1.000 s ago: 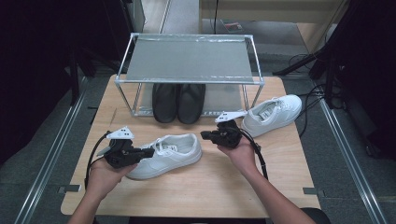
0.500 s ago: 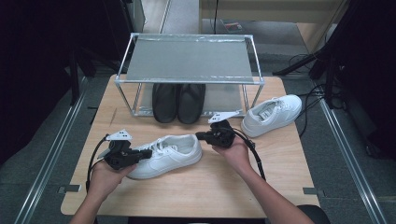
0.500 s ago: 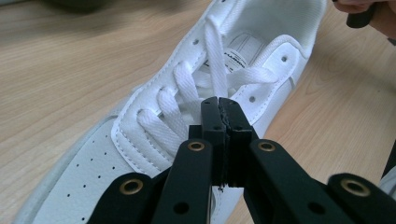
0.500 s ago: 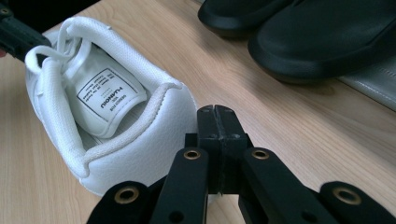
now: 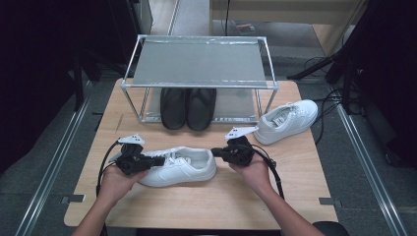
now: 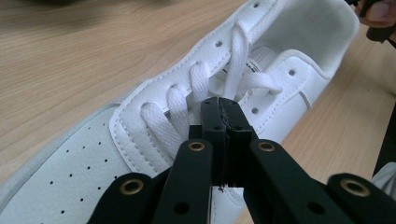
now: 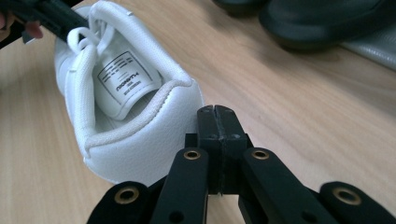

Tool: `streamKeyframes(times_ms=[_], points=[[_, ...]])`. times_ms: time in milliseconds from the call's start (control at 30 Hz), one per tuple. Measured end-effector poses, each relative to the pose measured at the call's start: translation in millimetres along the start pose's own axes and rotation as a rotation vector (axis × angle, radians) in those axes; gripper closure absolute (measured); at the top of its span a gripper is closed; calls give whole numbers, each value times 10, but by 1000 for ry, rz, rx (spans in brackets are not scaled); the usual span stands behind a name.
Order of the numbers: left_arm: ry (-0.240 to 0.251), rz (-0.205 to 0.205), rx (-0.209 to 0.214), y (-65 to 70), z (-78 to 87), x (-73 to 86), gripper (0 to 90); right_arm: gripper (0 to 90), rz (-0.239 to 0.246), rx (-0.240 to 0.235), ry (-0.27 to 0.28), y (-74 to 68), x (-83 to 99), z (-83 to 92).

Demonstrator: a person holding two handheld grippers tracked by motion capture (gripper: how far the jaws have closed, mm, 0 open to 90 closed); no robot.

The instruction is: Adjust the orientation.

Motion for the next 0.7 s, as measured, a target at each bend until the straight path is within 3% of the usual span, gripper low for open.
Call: streamKeyframes(times_ms=[467,567,633,700], points=[[-41,-70,-3,81,-93,-80,900,900,-33,-31,-8,-414,229,235],[-38,-60,10,84,-80,-94,900,900,-50,-58,-5,-502,261,253],[-26,-39,25,77,-39,-108,900,900,-36,-48,-3,-500,257,266],[-1,-38,13,77,13,-117,900,900,-23,-24,5,-449,232,280]])
Point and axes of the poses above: each handheld gripper's, and its own axes: z roughly backward along the jaws, x roughly out of its underside, y roughly to its right, the point moved 7 cm from there along -z, roughly forward along the jaws, and after that the axes turned 13 degrees about z, right-handed, at the moved point
